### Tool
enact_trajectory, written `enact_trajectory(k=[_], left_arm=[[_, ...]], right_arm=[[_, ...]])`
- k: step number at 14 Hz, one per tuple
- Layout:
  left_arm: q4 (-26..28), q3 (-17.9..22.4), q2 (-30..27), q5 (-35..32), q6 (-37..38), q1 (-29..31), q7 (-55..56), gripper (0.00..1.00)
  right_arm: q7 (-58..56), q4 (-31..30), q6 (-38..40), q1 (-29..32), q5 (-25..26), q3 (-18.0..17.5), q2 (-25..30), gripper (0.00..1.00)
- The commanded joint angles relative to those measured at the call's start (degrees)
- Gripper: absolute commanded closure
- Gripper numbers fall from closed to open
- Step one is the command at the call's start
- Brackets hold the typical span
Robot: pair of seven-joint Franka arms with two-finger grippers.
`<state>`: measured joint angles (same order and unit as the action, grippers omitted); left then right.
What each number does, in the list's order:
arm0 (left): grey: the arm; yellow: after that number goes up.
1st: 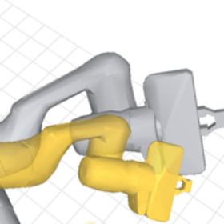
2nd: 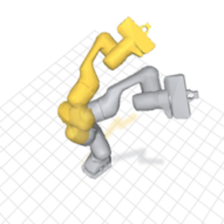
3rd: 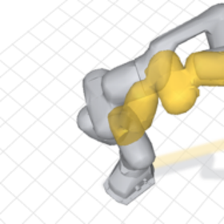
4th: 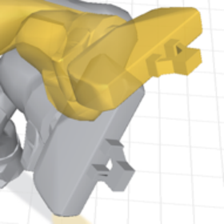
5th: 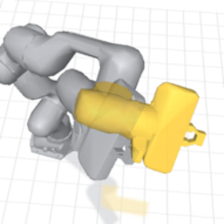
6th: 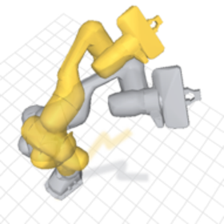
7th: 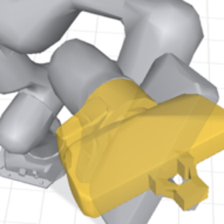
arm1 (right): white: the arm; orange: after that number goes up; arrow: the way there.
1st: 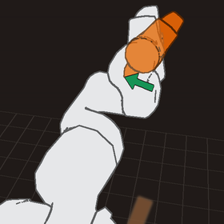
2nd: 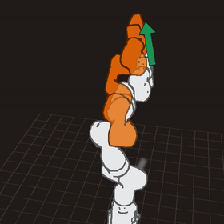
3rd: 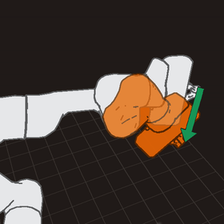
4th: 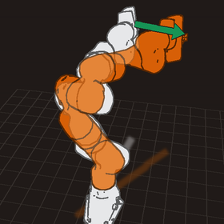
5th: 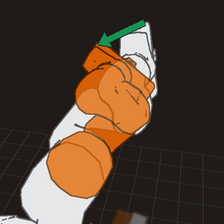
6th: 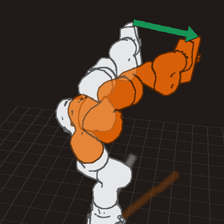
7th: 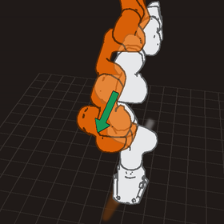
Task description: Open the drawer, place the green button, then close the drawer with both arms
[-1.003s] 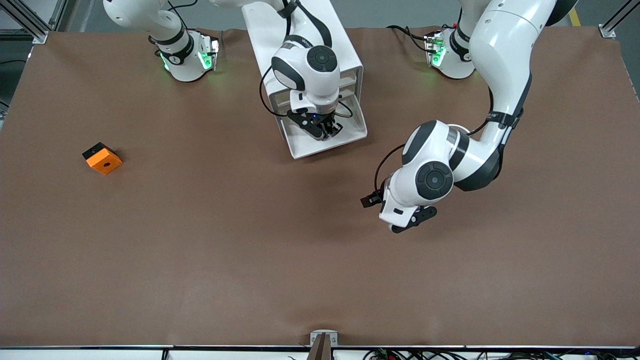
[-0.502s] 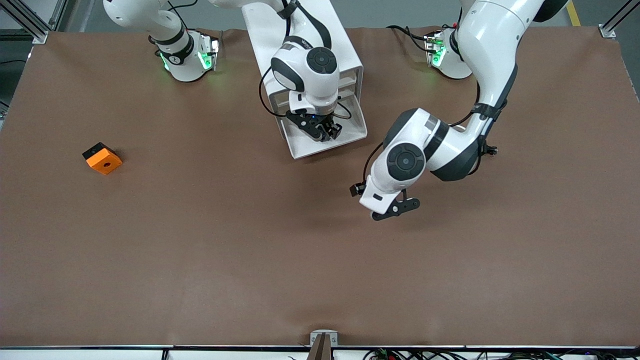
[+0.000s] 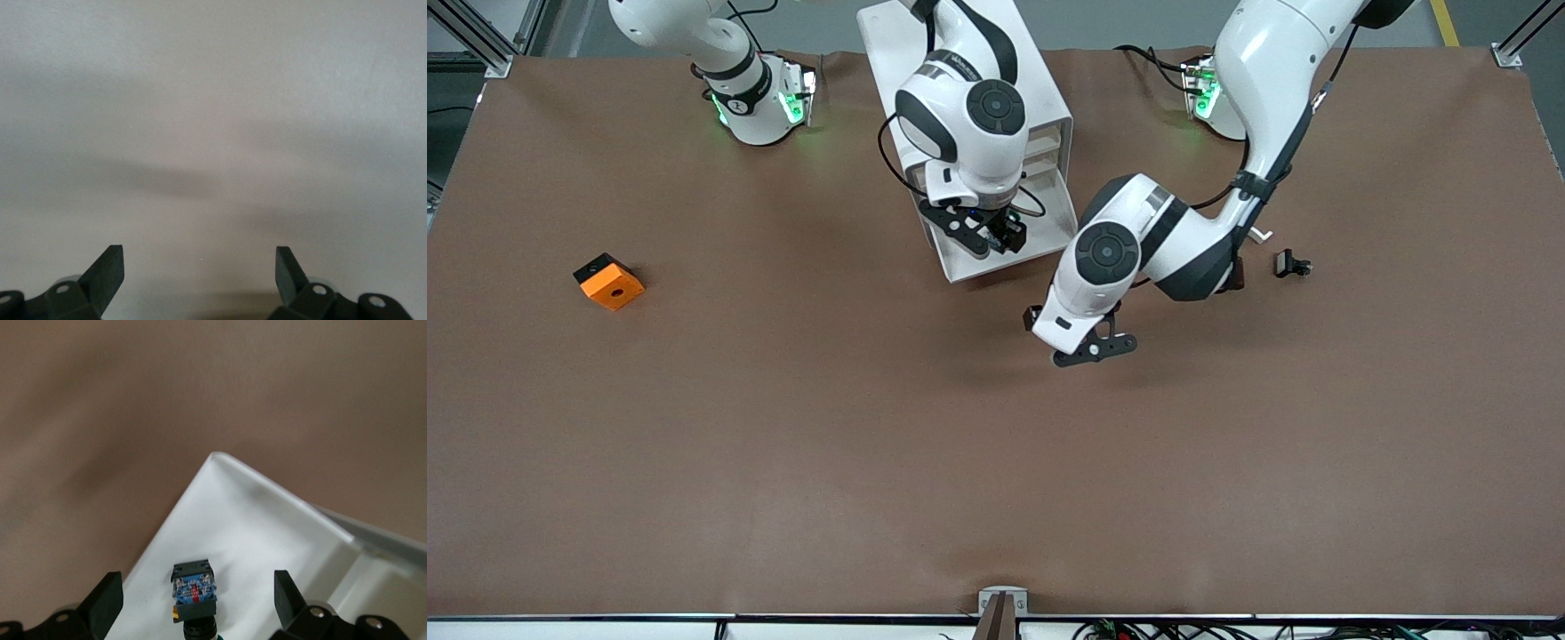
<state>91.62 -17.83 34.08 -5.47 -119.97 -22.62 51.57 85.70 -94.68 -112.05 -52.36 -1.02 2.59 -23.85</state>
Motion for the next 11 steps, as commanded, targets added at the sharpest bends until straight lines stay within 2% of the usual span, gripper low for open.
enact_trajectory(k=[1, 4, 8, 11], left_arm=[[3.5, 0.0, -1.3, -4.3, -3.4, -1.5, 0.9, 0.0], [5.8, -0.3, -1.3, -4.3, -9.5, -2.3, 6.5, 0.0], [10.5, -1.1, -1.7, -4.2, -13.6, -2.7, 9.4, 0.0], [12.9, -2.7, -2.0, -4.1, -15.6, -2.6, 12.2, 0.0]], right_arm=[[-6.7, 3.6, 5.5, 4.1, -0.1, -0.7, 2.0, 0.0], [-17.0, 5.5, 10.6, 10.3, -0.4, -0.7, 5.6, 0.0], [-33.8, 9.7, 19.4, 21.6, -1.2, -0.7, 9.0, 0.0], [-48.9, 9.7, 22.3, 29.7, -1.2, -0.7, 11.2, 0.0]])
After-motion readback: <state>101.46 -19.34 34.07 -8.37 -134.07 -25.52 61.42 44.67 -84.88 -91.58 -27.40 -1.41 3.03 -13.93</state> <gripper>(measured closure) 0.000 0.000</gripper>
